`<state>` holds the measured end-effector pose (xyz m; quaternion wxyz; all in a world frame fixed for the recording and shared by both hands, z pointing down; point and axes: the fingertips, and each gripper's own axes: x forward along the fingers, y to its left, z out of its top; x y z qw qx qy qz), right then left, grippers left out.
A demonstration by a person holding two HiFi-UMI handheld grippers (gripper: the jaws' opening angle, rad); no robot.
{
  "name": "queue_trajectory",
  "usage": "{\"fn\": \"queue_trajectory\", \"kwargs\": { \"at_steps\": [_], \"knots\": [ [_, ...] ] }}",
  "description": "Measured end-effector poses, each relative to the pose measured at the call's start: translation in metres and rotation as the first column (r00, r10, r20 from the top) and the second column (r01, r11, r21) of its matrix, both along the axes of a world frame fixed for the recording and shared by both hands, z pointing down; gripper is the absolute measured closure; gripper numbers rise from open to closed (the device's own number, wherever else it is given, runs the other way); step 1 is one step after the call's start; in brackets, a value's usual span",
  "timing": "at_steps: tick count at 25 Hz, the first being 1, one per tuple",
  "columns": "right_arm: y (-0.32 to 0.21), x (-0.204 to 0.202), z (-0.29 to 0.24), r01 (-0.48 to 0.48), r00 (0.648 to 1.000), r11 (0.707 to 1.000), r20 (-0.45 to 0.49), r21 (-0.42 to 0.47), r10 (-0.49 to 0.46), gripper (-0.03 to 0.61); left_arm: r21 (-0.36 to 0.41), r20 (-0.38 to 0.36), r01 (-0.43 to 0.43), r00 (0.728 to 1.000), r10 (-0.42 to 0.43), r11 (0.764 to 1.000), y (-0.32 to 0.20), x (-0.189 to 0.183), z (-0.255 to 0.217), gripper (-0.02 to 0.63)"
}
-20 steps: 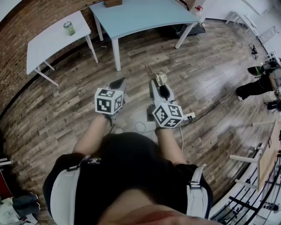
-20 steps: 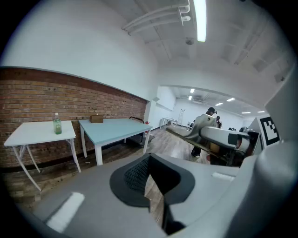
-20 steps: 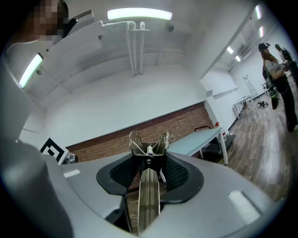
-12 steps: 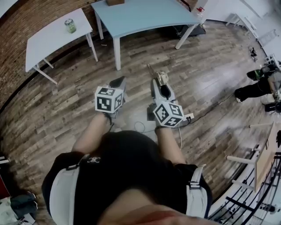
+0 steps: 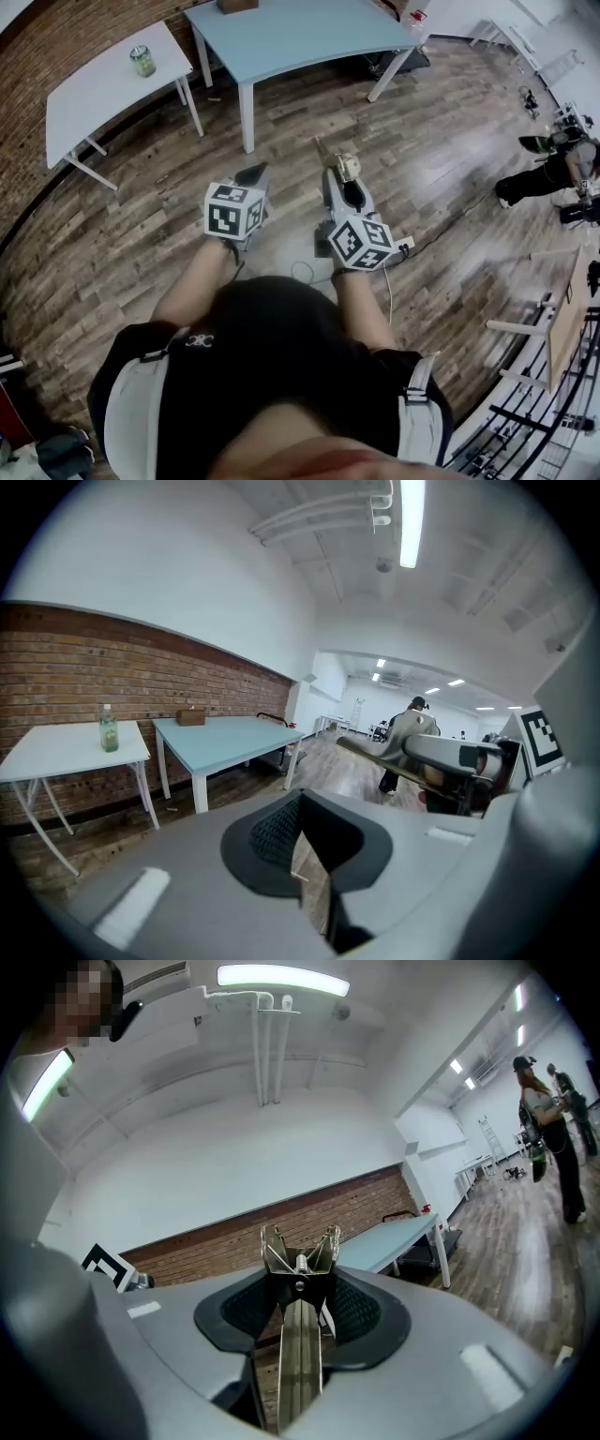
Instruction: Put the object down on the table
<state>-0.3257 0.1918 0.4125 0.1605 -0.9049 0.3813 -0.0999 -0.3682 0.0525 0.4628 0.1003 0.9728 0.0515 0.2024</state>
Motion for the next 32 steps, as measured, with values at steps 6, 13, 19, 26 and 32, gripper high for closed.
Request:
{"fn": "queue_trajectory", "kwargs": {
  "at_steps": [6, 13, 19, 26, 32],
  "knots": [
    [-0.018, -0.003, 0.004, -0.032, 0.999, 0.999, 0.001, -0.01, 0.032, 0.4, -0.005, 0.005, -0.033, 0.999, 0.033, 0.999, -0.02, 0.003, 0.006, 0.614],
    [-0.033, 0.005, 0.014, -0.016, 1.0, 0.999, 0.011, -0.039, 0.016, 0.4, -0.036, 0.021, -0.032, 0.999, 0.033, 0.999, -0.03, 0.012, 0.019, 0.614],
    [-0.034, 0.031, 0.025, -0.019, 1.0, 0.999, 0.025, -0.028, 0.019, 0.4, -0.018, 0.034, -0.035, 0.999, 0.036, 0.999, -0.031, 0.035, 0.025, 0.614],
    [-0.036, 0.098, 0.019, -0.009, 1.0, 1.0, 0.015, 0.014, 0.009, 0.4, -0.006, 0.046, -0.03, 0.998, 0.031, 1.0, -0.033, 0.095, 0.025, 0.614],
    [-0.028, 0.167, 0.017, 0.027, 0.999, 1.0, 0.032, 0.0, -0.027, 0.4, -0.006, 0.049, -0.005, 0.999, 0.006, 1.0, -0.019, 0.162, 0.017, 0.614]
  ]
}}
